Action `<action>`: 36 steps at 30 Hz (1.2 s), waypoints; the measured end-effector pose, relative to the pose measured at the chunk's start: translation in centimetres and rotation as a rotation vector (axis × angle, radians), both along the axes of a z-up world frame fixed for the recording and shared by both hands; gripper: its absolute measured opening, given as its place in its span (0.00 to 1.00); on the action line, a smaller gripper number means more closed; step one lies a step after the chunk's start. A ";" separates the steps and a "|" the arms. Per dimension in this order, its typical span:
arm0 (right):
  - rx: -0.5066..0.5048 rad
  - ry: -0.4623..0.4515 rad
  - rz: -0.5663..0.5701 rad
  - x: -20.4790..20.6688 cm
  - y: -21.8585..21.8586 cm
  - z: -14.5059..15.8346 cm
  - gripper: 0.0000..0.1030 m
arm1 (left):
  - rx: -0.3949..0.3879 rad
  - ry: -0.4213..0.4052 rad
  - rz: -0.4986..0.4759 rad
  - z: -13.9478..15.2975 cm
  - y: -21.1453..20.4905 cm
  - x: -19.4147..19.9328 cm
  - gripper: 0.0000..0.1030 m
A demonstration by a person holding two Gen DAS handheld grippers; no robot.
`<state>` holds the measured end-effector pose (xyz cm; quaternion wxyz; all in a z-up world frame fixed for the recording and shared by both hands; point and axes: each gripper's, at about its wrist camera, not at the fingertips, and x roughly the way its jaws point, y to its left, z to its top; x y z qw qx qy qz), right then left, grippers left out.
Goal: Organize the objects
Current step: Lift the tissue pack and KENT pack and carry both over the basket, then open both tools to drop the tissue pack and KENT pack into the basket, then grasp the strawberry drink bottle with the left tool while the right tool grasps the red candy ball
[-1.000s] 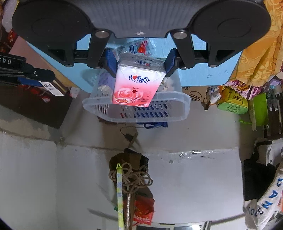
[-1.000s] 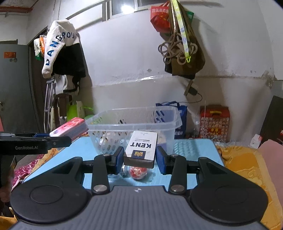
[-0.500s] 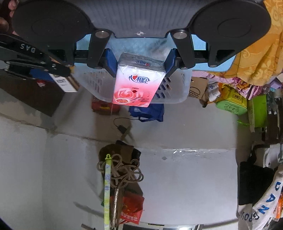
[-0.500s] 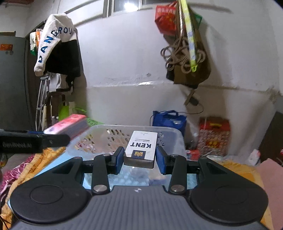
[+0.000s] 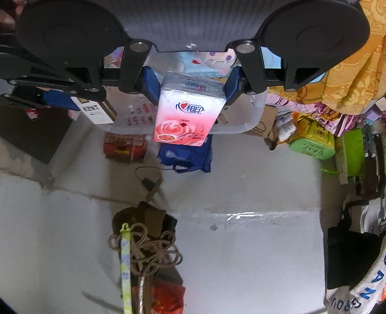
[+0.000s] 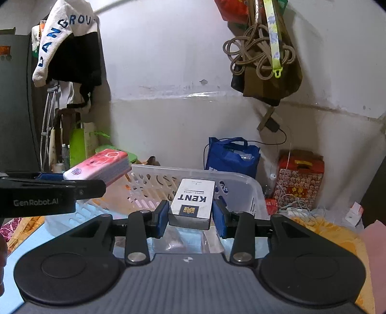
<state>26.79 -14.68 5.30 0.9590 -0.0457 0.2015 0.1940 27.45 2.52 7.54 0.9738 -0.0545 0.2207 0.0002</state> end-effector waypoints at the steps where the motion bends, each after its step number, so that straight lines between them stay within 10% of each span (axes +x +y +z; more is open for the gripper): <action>1: 0.005 0.005 0.000 0.3 -0.1 -0.1 0.42 | -0.003 0.001 -0.001 -0.1 0.2 0.4 0.58; 4: 0.022 0.005 -0.023 0.8 -0.6 0.0 0.61 | 0.007 -0.003 0.027 -0.4 0.6 1.1 0.65; 7: 0.055 -0.055 -0.071 -0.2 -1.4 0.3 0.90 | 0.039 -0.030 0.054 -0.4 0.7 0.9 1.00; 11: 0.094 -0.049 -0.066 -2.6 -2.3 1.0 1.00 | 0.017 -0.050 0.023 -0.1 0.8 -0.4 1.00; 23: 0.145 0.062 -0.035 -10.1 -3.6 -2.9 1.00 | 0.048 -0.071 -0.128 -2.7 -0.6 -10.6 1.00; 36: 0.040 0.245 -0.141 -7.8 -4.5 -8.4 1.00 | 0.118 0.153 -0.120 -11.6 -2.7 -5.8 0.97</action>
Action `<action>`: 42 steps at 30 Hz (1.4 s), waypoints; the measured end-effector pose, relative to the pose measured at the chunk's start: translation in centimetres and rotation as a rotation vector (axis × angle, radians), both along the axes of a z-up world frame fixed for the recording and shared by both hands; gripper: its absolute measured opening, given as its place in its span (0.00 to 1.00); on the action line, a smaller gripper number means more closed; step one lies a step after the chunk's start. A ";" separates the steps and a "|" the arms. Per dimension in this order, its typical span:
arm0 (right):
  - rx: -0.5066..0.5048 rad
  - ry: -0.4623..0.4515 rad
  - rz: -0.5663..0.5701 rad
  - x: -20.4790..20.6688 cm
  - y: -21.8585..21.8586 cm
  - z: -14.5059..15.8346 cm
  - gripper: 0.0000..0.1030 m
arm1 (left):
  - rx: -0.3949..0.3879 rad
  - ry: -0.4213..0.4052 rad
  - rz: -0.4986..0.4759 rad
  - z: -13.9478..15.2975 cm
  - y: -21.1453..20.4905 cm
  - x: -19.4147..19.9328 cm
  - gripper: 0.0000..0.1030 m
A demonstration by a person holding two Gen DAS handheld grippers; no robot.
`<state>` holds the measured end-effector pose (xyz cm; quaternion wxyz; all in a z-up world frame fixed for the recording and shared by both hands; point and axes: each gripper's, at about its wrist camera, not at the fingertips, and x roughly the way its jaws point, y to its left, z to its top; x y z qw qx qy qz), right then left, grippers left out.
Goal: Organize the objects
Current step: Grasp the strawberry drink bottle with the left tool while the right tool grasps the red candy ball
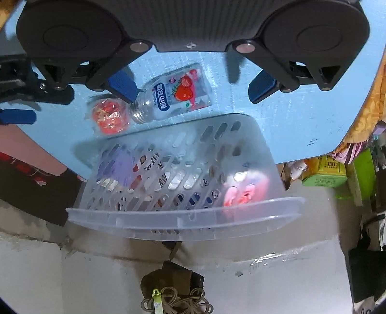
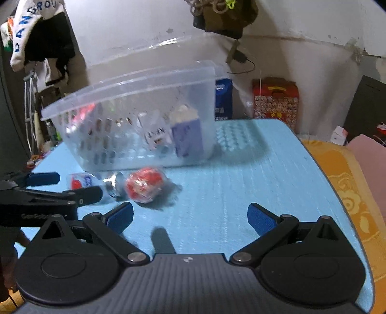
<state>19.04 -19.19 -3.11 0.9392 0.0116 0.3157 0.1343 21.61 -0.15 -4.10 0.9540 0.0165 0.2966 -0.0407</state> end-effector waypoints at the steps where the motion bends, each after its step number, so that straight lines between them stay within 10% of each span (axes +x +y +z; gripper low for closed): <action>1: -0.005 0.003 -0.005 -0.3 -0.2 -0.3 1.00 | 0.017 -0.004 0.003 -0.4 -0.3 0.1 0.97; 7: 0.010 0.024 -0.019 -0.5 -0.8 -1.1 1.00 | 0.006 0.034 0.013 -1.1 -0.8 1.1 0.97; 11: 0.033 0.024 0.012 -0.6 -0.1 -1.3 1.00 | 0.004 0.031 -0.026 -1.1 -0.6 0.9 0.68; 25: -0.087 -0.017 0.059 2.3 5.1 -1.2 0.99 | 0.026 0.024 -0.002 -1.1 3.1 -1.5 0.77; 29: -0.138 -0.021 0.090 2.8 6.3 -1.4 0.83 | 0.038 0.029 -0.012 -1.2 2.8 -1.5 0.86; 32: -0.115 -0.040 0.114 2.2 6.1 -1.4 0.51 | 0.026 0.035 -0.003 -1.2 2.8 -1.2 0.86; 34: -0.130 -0.061 0.135 1.6 6.1 -1.4 0.49 | 0.026 0.023 -0.018 -1.1 2.8 -1.4 0.69; 42: -0.105 -0.080 0.194 -2.9 4.1 -0.7 0.48 | 0.049 -0.037 -0.053 -0.8 2.1 -3.5 0.67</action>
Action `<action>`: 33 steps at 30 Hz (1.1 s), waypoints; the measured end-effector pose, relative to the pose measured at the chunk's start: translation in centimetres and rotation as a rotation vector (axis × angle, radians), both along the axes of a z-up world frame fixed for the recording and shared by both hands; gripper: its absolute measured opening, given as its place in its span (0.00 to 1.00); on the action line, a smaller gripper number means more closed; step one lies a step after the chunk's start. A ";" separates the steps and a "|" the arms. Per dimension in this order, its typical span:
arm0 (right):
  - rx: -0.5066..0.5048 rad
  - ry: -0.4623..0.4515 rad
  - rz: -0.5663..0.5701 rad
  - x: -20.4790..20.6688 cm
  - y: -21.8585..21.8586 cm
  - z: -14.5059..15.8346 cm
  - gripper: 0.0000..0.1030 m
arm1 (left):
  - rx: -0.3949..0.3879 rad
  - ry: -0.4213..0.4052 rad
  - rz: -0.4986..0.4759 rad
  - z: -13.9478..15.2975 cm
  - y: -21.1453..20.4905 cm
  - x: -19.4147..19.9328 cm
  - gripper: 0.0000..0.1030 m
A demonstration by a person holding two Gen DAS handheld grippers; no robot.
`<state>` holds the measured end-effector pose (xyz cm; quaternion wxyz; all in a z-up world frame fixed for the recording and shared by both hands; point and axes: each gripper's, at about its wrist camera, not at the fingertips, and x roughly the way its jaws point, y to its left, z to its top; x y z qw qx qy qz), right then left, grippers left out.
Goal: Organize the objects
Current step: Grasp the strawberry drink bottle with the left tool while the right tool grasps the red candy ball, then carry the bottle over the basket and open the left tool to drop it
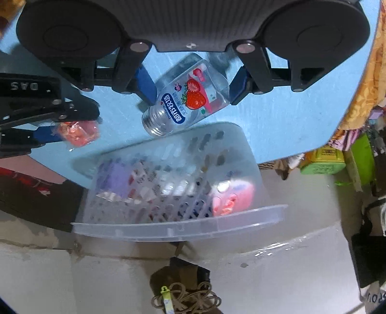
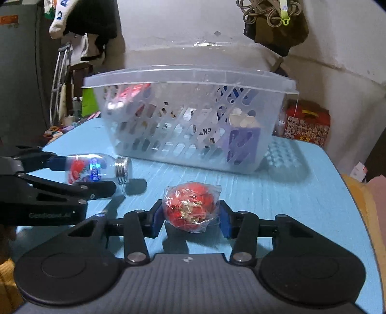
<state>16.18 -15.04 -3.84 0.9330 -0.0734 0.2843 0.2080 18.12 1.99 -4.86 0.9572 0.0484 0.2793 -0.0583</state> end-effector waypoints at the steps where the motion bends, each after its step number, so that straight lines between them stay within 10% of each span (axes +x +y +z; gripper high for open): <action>1: 0.003 0.002 0.004 -0.5 -0.3 0.0 0.48 | 0.005 0.003 -0.006 -0.1 -0.1 -0.4 0.67; 33: 0.153 -0.017 -0.024 -5.8 -5.6 3.0 0.48 | -0.060 -0.101 0.002 6.6 -1.3 -8.0 0.67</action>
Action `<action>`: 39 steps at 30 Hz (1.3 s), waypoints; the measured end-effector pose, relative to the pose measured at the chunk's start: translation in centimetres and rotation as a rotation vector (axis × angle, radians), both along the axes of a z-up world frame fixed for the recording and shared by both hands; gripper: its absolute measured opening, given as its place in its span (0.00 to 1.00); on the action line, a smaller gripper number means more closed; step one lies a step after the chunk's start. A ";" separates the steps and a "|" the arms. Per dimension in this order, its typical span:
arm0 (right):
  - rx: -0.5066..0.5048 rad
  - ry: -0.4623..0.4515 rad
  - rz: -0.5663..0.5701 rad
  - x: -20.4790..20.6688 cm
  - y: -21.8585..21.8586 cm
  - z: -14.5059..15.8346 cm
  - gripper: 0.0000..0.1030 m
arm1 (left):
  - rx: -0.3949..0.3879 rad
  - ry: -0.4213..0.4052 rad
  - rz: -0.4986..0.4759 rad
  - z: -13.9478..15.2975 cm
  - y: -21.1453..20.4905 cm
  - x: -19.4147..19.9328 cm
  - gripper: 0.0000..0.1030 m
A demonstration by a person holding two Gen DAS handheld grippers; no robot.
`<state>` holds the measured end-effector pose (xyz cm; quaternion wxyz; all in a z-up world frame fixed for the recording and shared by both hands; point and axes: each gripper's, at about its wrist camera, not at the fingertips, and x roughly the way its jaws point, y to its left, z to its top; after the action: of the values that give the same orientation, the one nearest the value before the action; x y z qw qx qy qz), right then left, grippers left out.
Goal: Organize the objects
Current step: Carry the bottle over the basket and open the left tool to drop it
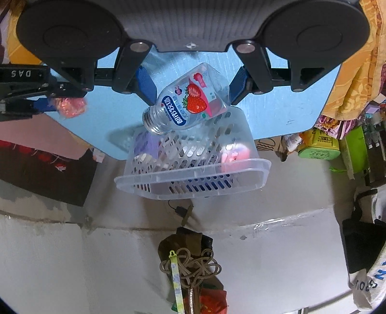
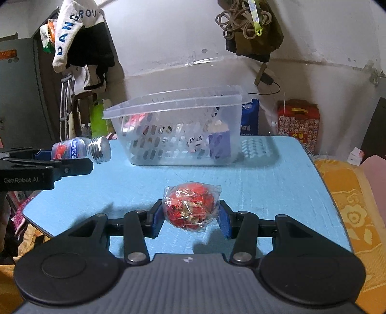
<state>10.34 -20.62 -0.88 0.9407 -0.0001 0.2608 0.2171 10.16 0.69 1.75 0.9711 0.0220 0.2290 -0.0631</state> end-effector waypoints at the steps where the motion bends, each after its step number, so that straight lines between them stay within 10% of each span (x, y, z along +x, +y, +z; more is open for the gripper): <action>1: 0.003 -0.003 0.002 0.0 0.0 0.1 0.48 | -0.001 -0.006 0.004 0.2 0.0 -0.2 0.67; 39: 0.010 -0.155 -0.036 1.8 0.3 6.9 0.48 | -0.093 -0.050 0.054 5.0 3.3 1.6 0.66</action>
<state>12.09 -20.34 6.00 0.9618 -0.0076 0.1863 0.2006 11.75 3.98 6.70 0.9778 -0.0279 0.2022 -0.0467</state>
